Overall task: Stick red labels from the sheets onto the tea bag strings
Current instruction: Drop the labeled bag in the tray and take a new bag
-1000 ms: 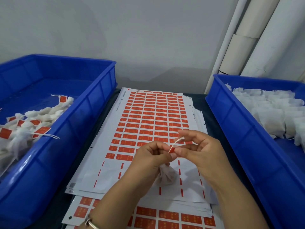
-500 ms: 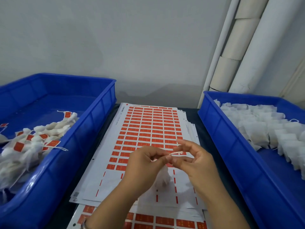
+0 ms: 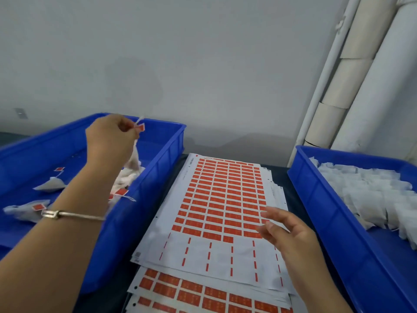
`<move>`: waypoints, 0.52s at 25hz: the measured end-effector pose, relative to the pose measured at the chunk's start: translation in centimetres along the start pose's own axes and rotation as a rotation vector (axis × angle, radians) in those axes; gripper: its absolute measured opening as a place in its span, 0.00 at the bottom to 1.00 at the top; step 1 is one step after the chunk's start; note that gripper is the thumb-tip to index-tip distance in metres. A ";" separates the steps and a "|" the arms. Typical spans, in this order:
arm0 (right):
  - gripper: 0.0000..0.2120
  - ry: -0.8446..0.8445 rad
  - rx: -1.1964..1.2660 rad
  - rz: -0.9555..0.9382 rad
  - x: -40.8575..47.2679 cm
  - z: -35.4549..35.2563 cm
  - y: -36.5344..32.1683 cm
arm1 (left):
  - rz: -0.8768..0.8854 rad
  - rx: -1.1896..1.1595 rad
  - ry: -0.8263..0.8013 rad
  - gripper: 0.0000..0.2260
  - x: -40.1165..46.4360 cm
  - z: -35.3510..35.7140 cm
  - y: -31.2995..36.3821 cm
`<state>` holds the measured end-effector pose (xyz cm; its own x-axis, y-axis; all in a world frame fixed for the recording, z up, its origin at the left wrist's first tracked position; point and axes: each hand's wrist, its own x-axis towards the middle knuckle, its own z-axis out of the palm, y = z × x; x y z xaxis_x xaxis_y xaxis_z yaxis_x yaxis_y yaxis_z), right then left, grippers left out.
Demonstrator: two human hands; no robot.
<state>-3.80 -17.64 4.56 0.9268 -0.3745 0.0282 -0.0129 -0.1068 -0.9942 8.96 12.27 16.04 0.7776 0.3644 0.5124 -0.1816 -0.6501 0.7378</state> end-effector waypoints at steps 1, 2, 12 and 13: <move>0.05 -0.016 -0.015 0.010 -0.3 0.4 0.1 | -0.028 0.138 -0.066 0.07 0.6 0.0 -1.1; 0.04 -0.040 -0.038 0.021 -0.6 0.8 0.1 | -0.060 0.259 -0.144 0.08 0.9 0.1 -2.2; 0.13 0.106 -0.496 -0.174 0.8 -5.8 -8.1 | 0.182 0.204 -0.687 0.12 -12.3 8.4 2.9; 0.14 0.163 -0.658 -0.131 2.7 -7.9 -8.7 | 0.197 0.215 -0.779 0.14 -14.4 9.7 3.1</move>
<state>-4.13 -24.99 14.11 0.8686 -0.4487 0.2103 -0.1779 -0.6784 -0.7129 3.02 -1.45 6.67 0.9520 -0.2843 0.1139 -0.3005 -0.7958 0.5258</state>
